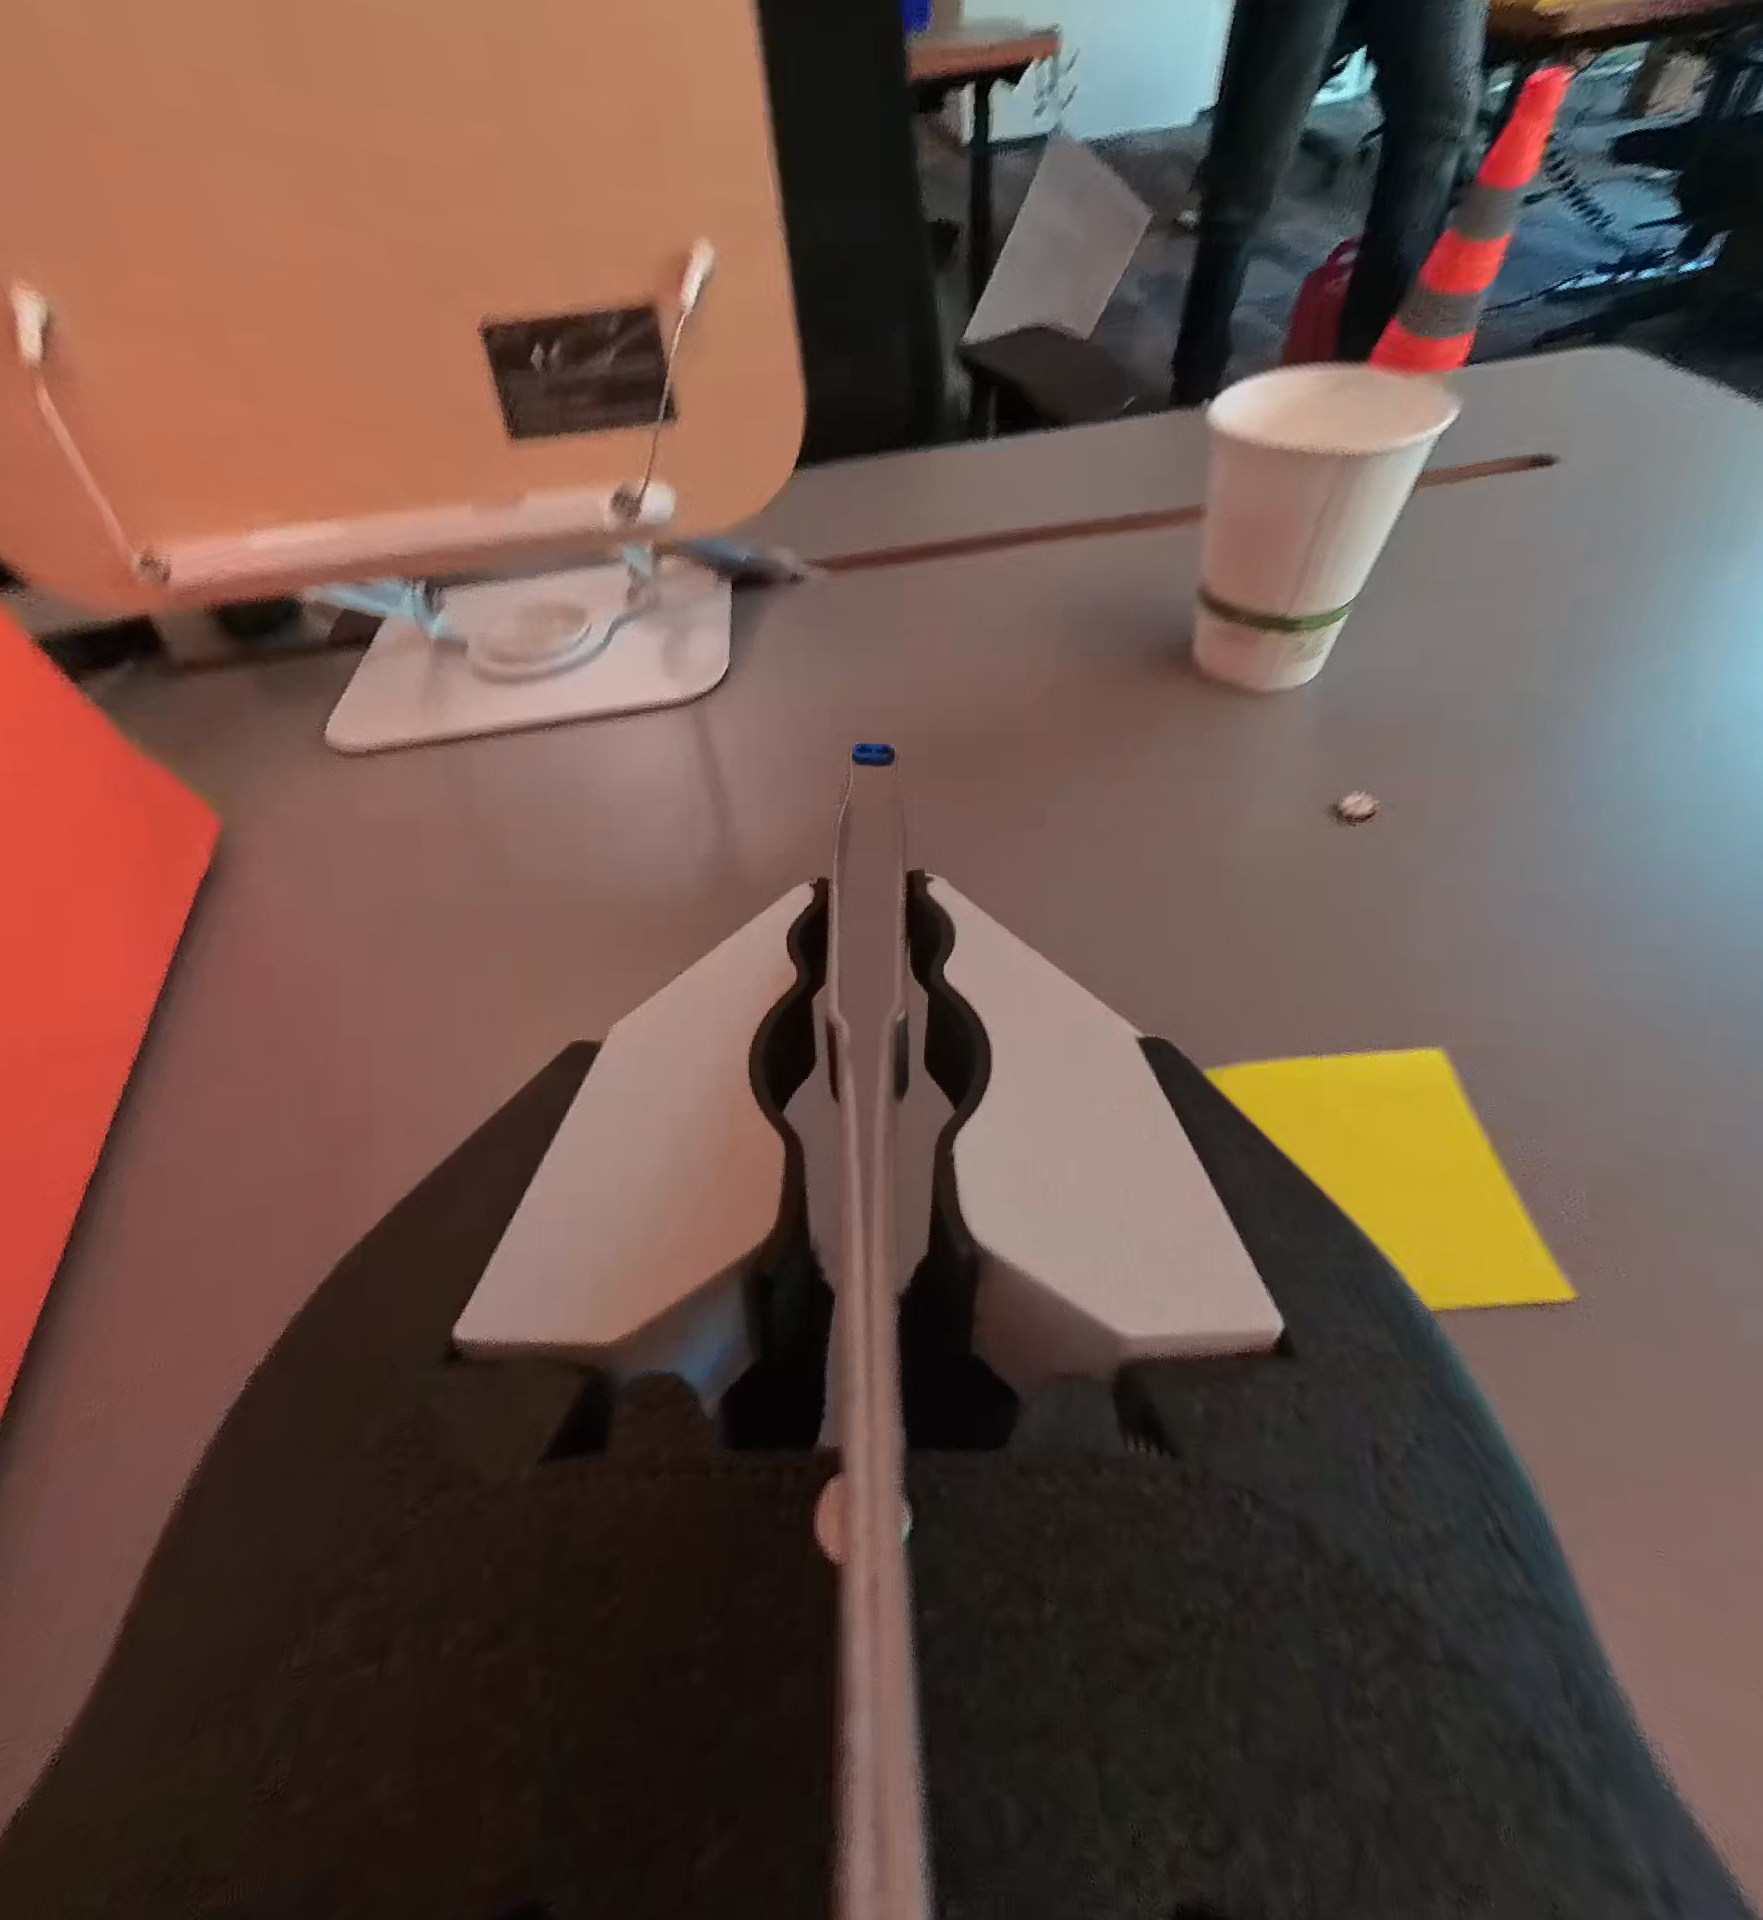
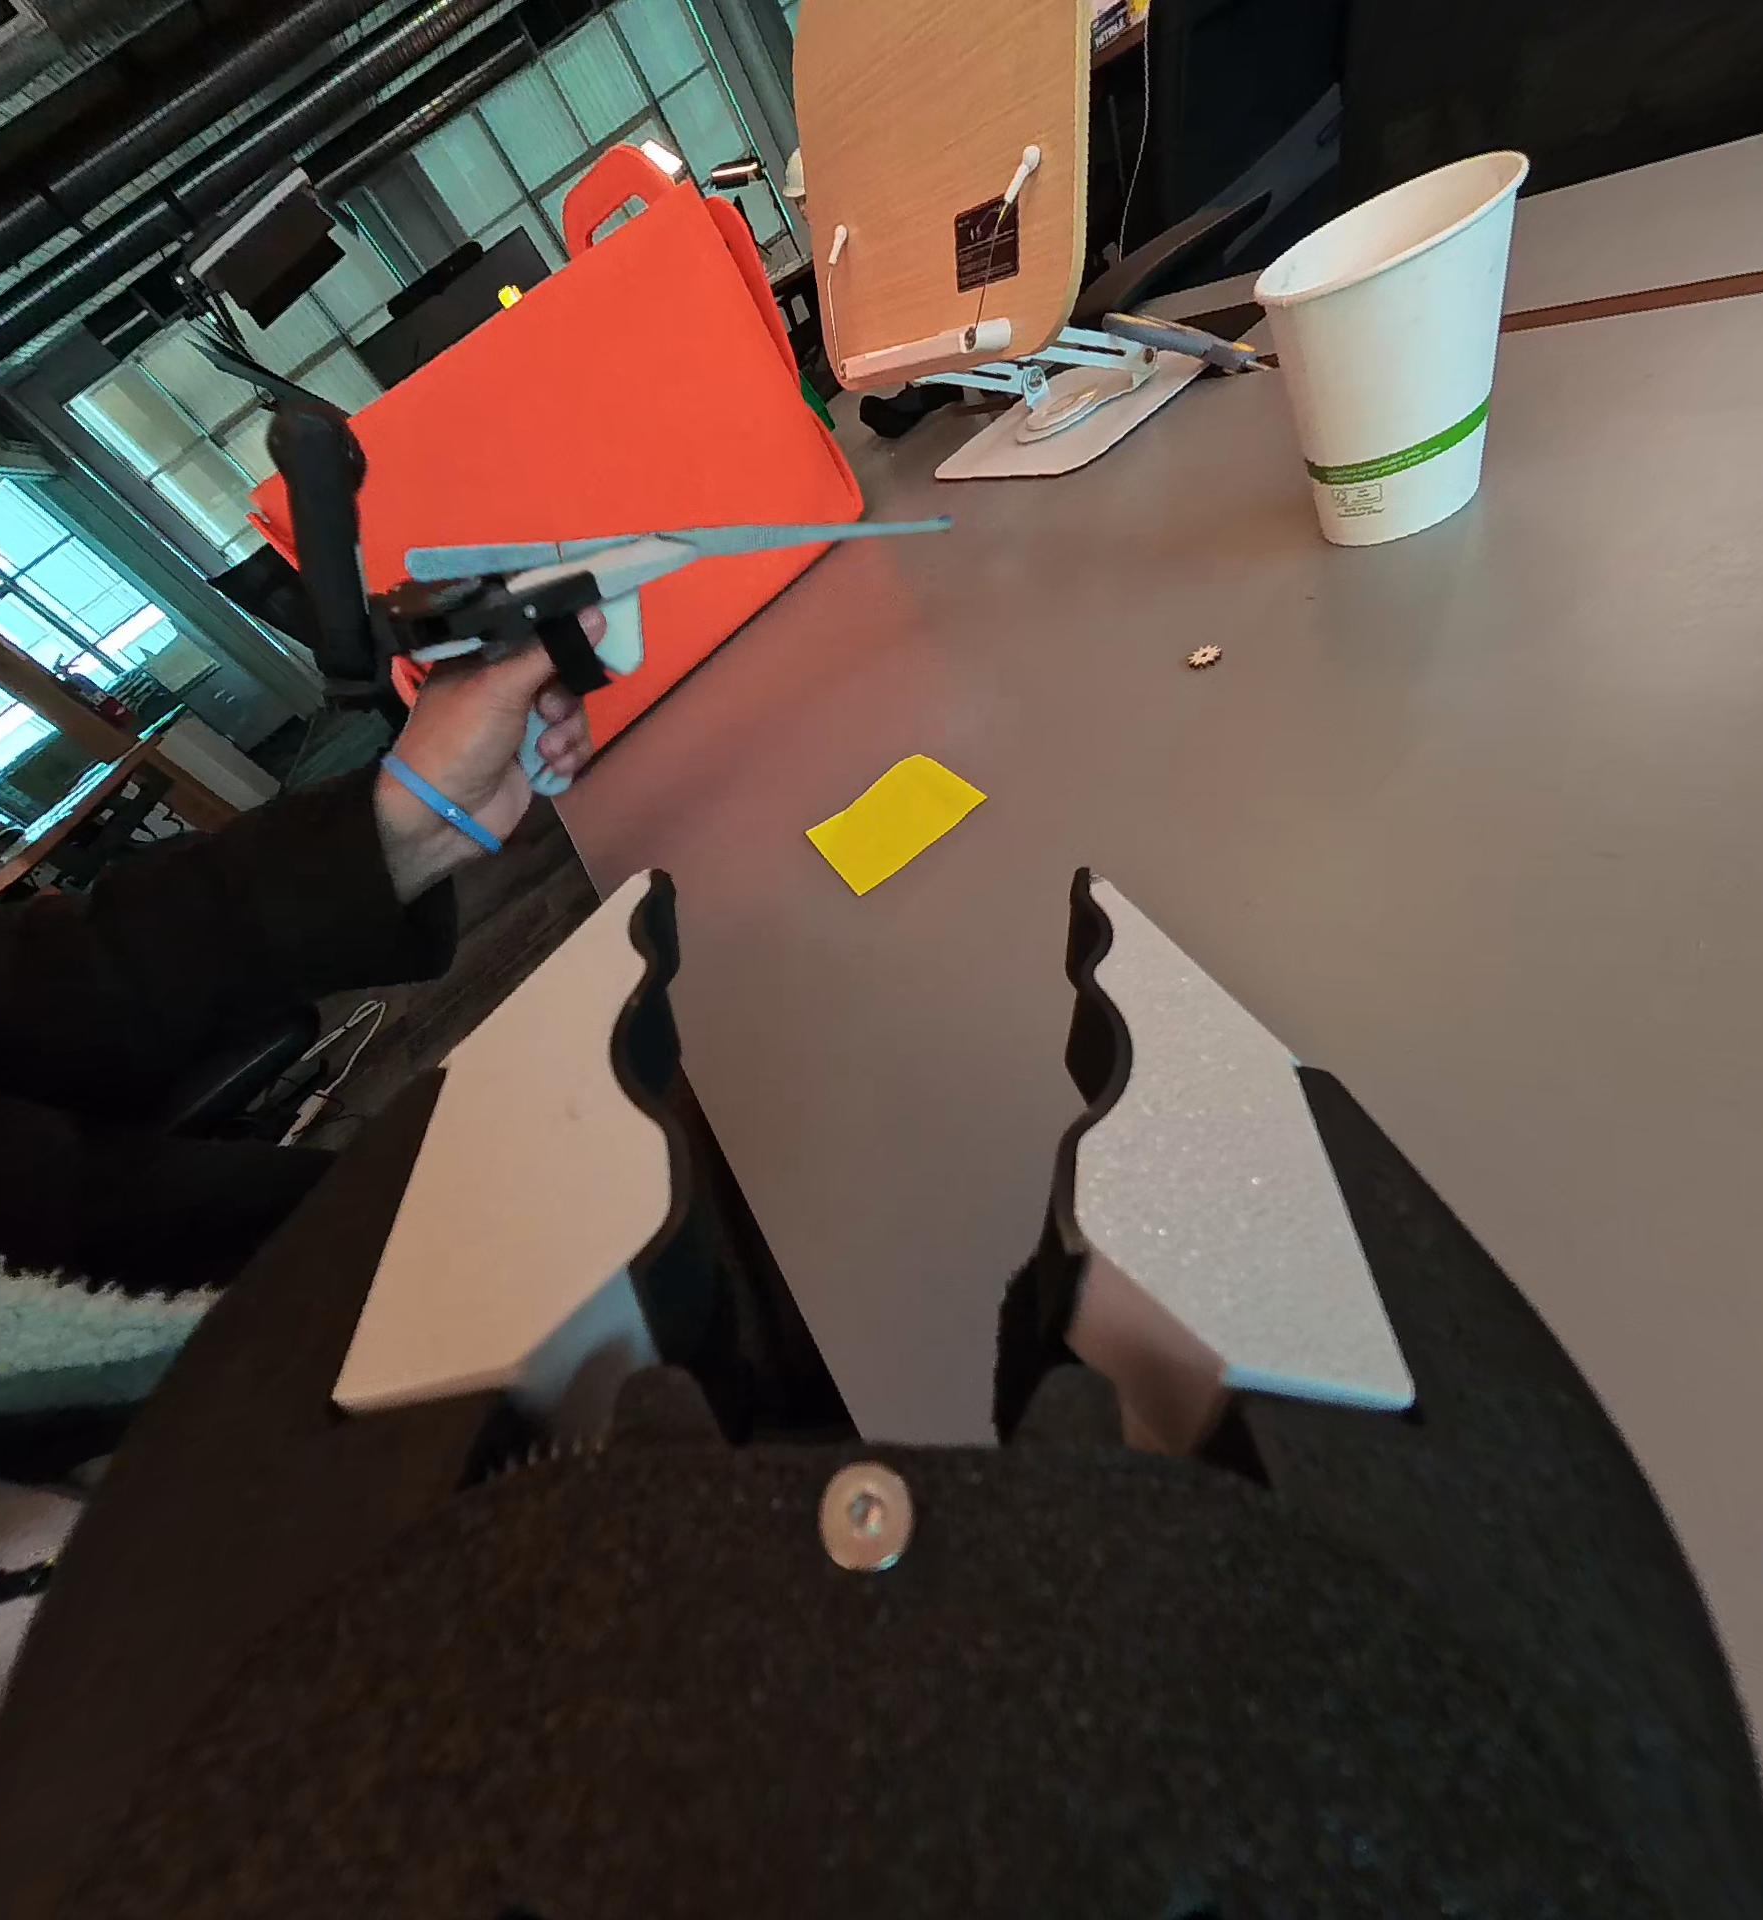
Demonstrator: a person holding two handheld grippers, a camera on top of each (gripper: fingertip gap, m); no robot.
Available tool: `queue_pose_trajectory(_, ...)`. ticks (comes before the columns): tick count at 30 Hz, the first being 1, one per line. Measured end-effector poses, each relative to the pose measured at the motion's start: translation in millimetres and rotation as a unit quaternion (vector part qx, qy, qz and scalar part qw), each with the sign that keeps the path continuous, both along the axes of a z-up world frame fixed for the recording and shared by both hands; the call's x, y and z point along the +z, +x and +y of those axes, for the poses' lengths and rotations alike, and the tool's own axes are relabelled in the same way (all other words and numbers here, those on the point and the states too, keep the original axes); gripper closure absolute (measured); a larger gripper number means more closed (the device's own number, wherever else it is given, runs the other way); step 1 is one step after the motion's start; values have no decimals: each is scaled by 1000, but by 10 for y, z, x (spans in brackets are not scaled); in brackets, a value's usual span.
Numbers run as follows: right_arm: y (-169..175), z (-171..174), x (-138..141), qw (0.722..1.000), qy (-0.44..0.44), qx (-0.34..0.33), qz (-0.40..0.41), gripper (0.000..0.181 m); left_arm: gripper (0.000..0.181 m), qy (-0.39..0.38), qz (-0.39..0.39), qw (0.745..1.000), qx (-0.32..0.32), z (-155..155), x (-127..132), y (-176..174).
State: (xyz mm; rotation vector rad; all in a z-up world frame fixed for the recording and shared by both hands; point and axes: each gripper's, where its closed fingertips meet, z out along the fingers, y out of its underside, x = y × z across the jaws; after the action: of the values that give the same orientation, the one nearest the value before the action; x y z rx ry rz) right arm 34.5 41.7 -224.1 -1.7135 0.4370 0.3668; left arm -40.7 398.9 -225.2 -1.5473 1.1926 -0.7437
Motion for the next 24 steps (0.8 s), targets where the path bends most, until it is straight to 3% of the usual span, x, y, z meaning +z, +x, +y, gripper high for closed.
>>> queue_pose_trajectory(10, 46, -50, 9, 1000, 1, -8, -3, 108, 166, 39, -89, 986, -133, -807, 928, 1187)
queue_pose_trajectory(15, 54, -57, 2, 1000, 1, -8, 1, 109, 166, -5, -59, 989, -136, -1011, 752, 1536)
queue_pose_trajectory(24, 43, -54, -15, 1000, -2, -5, 2, 109, 165, -31, -18, 990, -134, -982, 407, 1627)
